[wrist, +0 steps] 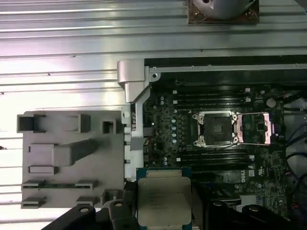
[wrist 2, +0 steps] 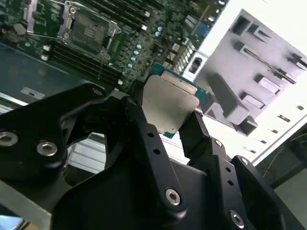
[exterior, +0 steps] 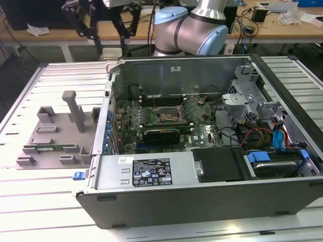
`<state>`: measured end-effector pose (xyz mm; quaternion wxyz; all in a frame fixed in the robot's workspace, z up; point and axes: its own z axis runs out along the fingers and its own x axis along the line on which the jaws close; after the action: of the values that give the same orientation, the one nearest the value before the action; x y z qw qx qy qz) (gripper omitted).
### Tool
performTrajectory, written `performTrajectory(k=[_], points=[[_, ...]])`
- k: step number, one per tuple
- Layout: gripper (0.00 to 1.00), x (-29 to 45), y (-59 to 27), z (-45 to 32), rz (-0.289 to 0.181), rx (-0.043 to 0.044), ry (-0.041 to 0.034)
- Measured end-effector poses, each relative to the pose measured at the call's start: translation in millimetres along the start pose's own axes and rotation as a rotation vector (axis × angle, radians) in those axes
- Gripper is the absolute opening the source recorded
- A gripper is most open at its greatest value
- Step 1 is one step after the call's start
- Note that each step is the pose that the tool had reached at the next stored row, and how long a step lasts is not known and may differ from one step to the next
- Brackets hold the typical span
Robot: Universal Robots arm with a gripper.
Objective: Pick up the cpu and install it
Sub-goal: 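Pick up the cpu and move it towards the insertion slot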
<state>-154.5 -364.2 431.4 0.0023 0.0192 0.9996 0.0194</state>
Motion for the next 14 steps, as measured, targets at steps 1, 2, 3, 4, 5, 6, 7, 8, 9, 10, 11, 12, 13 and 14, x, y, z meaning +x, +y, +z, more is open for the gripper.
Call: performTrajectory(k=[1, 2, 3, 4, 5, 6, 7, 8, 9, 10, 11, 12, 13, 14], points=[[0.55, -19.0, 0.7, 0.1, 0.0, 0.0001, 0.0026], [0.55, -30.2, 1.1, 0.2, 0.0, 0.0002, 0.0038], [0.55, -41.8, 1.6, 0.3, 0.0, 0.0001, 0.0043], [0.55, -53.3, 2.3, 1.6, 0.0, 0.0, 0.0044], [0.55, -62.1, 4.0, 8.5, -0.001, 0.0001, 0.0044], [0.55, -69.3, 5.2, 14.8, -0.003, 0.0002, 0.0046], [0.55, -73.7, 5.6, 19.1, -0.007, 0.0001, 0.0047], [0.55, -77.9, 5.7, 23.9, -0.013, 0.0001, 0.0049], [0.55, -79.2, 5.7, 26.5, -0.019, 0.0002, 0.0052], [0.55, -80.1, 5.7, 29.1, -0.029, 0.0002, 0.005], [0.55, -80.9, 5.6, 31.5, -0.041, 0.0, 0.0041], [0.55, -81.3, 5.6, 33.4, -0.053, -0.0001, 0.0028], [0.55, -81.4, 5.5, 34.6, -0.061, -0.0002, 0.0018], [0.55, -81.6, 5.4, 35.9, -0.069, -0.0001, 0.0009]])
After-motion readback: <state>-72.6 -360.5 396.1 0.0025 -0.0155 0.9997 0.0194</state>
